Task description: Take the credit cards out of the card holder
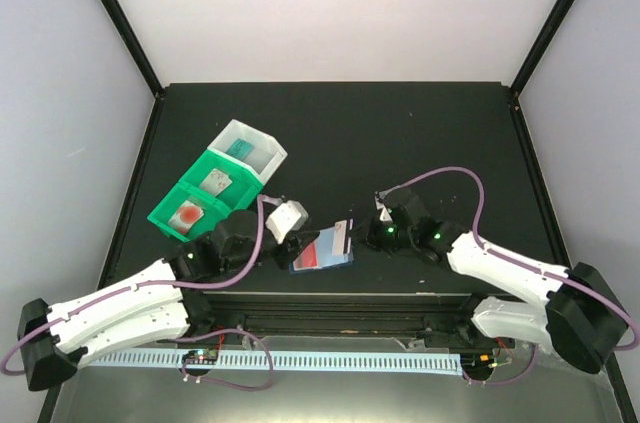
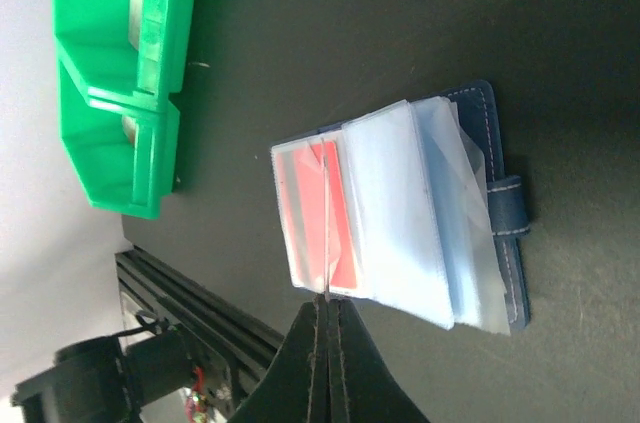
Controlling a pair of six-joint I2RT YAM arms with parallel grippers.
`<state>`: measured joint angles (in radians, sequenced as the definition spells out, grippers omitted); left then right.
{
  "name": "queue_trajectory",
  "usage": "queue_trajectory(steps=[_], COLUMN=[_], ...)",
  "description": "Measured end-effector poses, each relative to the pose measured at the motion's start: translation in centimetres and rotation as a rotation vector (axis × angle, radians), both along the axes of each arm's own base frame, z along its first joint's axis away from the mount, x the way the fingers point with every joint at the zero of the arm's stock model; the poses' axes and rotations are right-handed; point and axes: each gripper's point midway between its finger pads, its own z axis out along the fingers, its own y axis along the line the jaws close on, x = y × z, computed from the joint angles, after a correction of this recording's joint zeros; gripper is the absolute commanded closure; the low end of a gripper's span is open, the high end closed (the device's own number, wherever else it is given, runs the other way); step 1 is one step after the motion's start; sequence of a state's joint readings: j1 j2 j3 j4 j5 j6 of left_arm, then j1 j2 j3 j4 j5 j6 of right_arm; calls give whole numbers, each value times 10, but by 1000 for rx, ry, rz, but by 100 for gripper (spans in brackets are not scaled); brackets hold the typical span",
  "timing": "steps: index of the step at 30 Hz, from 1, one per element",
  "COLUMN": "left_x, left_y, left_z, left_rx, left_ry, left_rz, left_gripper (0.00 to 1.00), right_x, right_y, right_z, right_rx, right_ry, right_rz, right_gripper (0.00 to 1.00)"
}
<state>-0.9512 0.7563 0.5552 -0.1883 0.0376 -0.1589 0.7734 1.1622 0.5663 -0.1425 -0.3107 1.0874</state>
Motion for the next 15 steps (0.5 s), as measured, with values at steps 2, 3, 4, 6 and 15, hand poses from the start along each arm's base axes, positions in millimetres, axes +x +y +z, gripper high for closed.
queue_trajectory(steps=[2, 3, 4, 6, 15], left_x=[-9, -13, -16, -24, -41], left_y=[-8, -11, -13, -18, -38], left_z=[-1, -2, -3, -7, -24], left_rx=[35, 50, 61, 84, 241], left_ry=[-71, -104, -132, -200, -448], left_rz=[-52, -73, -92, -131, -212], left_gripper=[62, 61, 58, 55, 56], right_x=[-1, 0, 0, 1, -3], right_y=[-4, -4, -4, -3, 0], right_z=[6, 11, 15, 28, 70], right_rx=[11, 21, 32, 59, 231], right_ry=[20, 24, 28, 38, 75], right_rz=[-37, -51, -62, -84, -144], right_gripper=[99, 99, 99, 99, 99])
